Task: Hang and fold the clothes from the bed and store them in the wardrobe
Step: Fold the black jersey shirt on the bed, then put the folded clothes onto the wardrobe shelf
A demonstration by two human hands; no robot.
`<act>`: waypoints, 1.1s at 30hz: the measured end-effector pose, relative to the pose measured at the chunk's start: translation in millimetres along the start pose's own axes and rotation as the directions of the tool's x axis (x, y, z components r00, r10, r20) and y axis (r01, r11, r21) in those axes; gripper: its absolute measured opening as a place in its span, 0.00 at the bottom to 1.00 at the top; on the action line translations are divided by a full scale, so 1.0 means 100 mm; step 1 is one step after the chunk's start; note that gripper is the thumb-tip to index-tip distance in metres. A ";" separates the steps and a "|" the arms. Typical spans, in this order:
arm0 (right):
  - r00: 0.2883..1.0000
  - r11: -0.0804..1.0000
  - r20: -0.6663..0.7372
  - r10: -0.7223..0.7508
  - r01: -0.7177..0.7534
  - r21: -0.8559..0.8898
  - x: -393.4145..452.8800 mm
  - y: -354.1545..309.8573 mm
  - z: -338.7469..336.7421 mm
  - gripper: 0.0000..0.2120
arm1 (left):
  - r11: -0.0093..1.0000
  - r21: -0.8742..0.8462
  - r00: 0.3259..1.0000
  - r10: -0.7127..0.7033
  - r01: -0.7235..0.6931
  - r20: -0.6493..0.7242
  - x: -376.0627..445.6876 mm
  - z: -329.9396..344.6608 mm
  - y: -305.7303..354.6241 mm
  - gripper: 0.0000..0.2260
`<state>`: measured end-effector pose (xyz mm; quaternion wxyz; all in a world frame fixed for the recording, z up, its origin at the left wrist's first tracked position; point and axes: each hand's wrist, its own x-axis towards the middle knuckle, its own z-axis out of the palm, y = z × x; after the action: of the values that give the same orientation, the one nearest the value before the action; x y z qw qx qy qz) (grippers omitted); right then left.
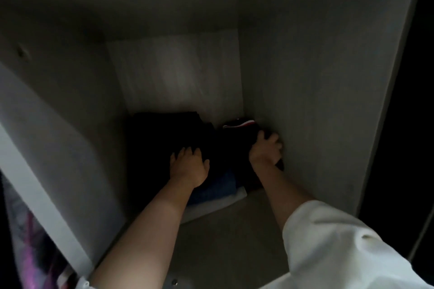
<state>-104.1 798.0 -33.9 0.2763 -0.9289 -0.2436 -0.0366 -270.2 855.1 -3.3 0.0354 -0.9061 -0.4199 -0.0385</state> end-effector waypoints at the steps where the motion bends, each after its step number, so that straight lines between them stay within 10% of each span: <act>1: 0.986 0.979 -0.014 -0.167 0.164 -0.121 -0.03 0.01 0.02 0.20 | 1.000 0.011 1.000 0.002 -0.002 -0.002 -0.01 0.01 0.01 0.24; 3: 0.915 0.881 0.042 -0.400 0.397 -0.259 -0.06 0.06 0.06 0.19 | 1.000 0.027 1.000 0.011 -0.010 -0.022 -0.04 0.00 0.03 0.23; 9: 0.866 0.851 0.254 -0.431 0.484 -0.205 -0.27 0.27 -0.20 0.24 | 0.987 0.122 0.992 0.112 -0.104 -0.059 -0.29 -0.09 0.16 0.15; 20: 0.957 0.957 -0.032 -0.289 0.289 -0.024 -2.20 1.37 -1.44 0.17 | 0.876 0.171 0.889 0.458 -0.451 0.003 -1.53 -0.15 0.89 0.12; 26: 0.989 0.995 -0.128 0.077 -0.084 -0.049 -3.19 2.78 -2.09 0.14 | 0.685 0.144 0.694 0.720 -0.714 0.012 -2.52 -0.05 2.03 0.11; 33: 0.858 0.870 -0.259 0.442 -0.481 -0.109 -4.37 4.30 -3.10 0.12 | 0.348 -0.069 0.345 0.937 -0.935 0.050 -3.89 0.02 3.96 0.12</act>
<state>-263.6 131.2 -73.8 0.2224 -0.9700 0.0240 -0.0952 -217.7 305.1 -56.7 0.0212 -0.9847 0.1721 0.0191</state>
